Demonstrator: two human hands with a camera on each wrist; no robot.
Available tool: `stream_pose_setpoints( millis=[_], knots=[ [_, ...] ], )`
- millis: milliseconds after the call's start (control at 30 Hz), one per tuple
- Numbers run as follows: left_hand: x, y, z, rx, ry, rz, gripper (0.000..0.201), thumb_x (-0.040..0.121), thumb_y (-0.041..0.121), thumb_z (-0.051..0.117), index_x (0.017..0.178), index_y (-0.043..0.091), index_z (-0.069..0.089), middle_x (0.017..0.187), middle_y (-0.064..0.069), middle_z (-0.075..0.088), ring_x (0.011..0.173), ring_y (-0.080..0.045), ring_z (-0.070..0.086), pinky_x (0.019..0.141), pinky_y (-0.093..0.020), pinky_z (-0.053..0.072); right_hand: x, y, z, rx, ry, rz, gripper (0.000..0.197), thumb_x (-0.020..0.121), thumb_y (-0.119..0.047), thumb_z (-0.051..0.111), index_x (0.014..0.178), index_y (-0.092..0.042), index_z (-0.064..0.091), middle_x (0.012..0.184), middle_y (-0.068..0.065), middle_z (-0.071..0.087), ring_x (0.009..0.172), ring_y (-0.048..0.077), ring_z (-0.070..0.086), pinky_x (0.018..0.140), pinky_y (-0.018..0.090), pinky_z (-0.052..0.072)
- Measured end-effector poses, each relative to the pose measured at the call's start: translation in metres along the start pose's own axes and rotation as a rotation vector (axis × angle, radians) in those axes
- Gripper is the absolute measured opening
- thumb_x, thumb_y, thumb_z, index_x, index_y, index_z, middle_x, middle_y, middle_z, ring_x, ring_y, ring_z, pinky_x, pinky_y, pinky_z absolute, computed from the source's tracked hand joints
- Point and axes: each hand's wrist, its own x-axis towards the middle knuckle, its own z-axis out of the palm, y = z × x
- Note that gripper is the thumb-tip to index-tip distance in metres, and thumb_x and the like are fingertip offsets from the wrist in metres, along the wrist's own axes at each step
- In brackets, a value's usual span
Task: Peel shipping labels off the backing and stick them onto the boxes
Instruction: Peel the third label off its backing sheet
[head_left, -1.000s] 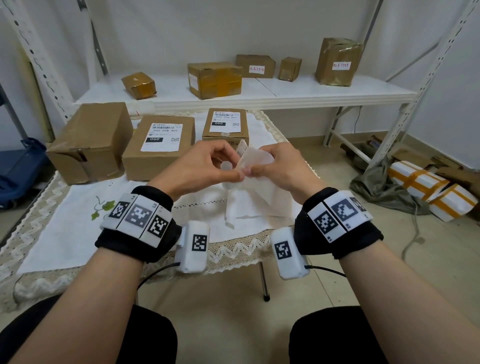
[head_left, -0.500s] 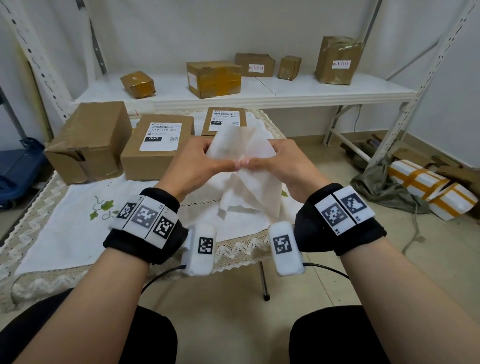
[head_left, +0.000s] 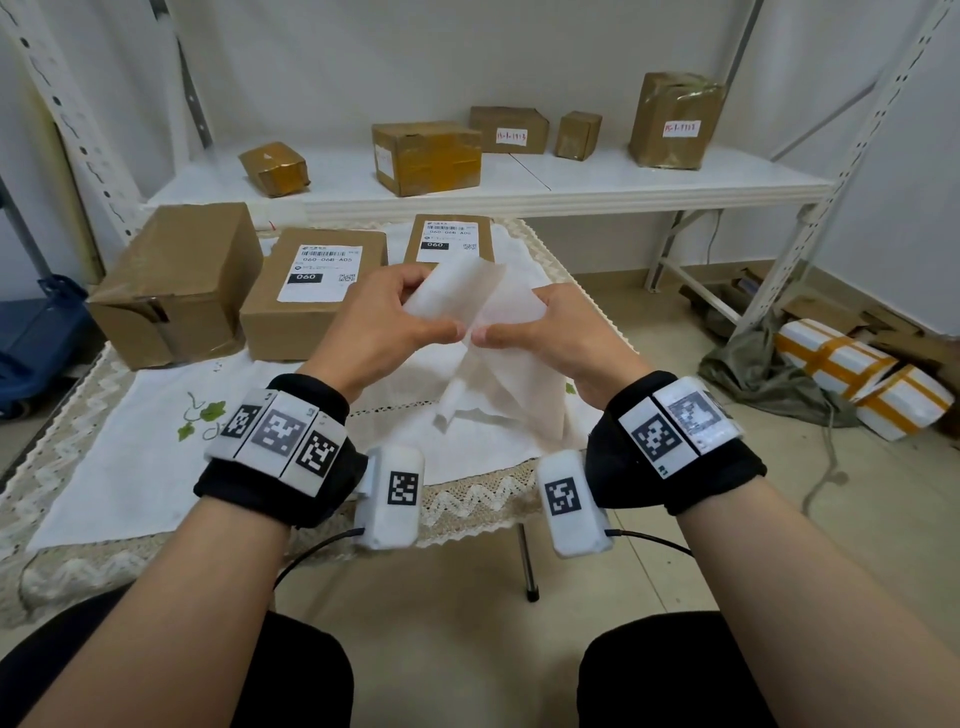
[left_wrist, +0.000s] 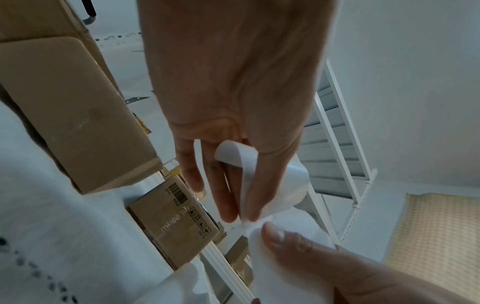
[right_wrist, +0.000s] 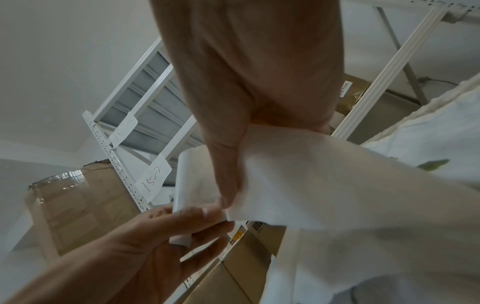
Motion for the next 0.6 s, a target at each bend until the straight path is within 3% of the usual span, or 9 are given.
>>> stream_pose_setpoints(
  millis=[133,300,367,467,600],
  knots=[
    [-0.0008,0.0002,0.0006,-0.003,-0.007,0.022,0.036,0.078,0.009,0.084,0.11,0.02,0.073,0.1,0.0,0.076,0.092,-0.018,0.073,0.089,-0.045,0.059,-0.001,0.0005,0.0019,0.01,0.026,-0.023,0.025,0.078,-0.011,0.088,0.101,-0.009,0.079,0.094,0.005,0.08,0.078,0.017,0.075,0.069,0.027,0.056],
    [0.0018,-0.0021,0.0008,0.06,-0.013,0.03,0.034,0.077,0.012,0.084,0.109,0.015,0.072,0.1,-0.005,0.075,0.093,-0.025,0.071,0.087,-0.048,0.056,0.0007,-0.0015,0.004,-0.143,0.07,-0.012,0.028,0.075,-0.02,0.09,0.096,-0.008,0.076,0.094,0.007,0.077,0.086,0.024,0.072,0.077,0.037,0.055],
    [0.0028,-0.0034,0.0015,0.076,-0.017,0.027,0.035,0.077,0.012,0.085,0.109,0.015,0.072,0.1,-0.004,0.074,0.092,-0.023,0.07,0.084,-0.043,0.056,0.003,-0.0008,0.0055,-0.229,0.08,-0.024,0.024,0.076,-0.02,0.089,0.09,-0.008,0.074,0.092,0.008,0.075,0.086,0.025,0.07,0.074,0.037,0.054],
    [0.0039,-0.0047,0.0051,0.104,-0.032,0.048,0.032,0.078,0.009,0.084,0.107,0.014,0.073,0.1,-0.004,0.074,0.09,-0.022,0.069,0.076,-0.034,0.053,0.0044,0.0003,0.007,-0.331,0.068,-0.026,0.021,0.082,-0.018,0.082,0.074,-0.02,0.063,0.077,-0.002,0.063,0.075,0.021,0.061,0.061,0.031,0.044],
    [0.0053,-0.0049,0.0085,0.131,-0.042,0.073,0.028,0.079,0.004,0.08,0.105,0.013,0.072,0.1,-0.004,0.073,0.08,-0.011,0.064,0.066,-0.02,0.047,0.0054,-0.0004,0.0073,-0.391,0.07,-0.038,0.016,0.081,-0.015,0.08,0.091,-0.01,0.069,0.091,0.007,0.068,0.091,0.031,0.066,0.076,0.04,0.052]
  ],
)
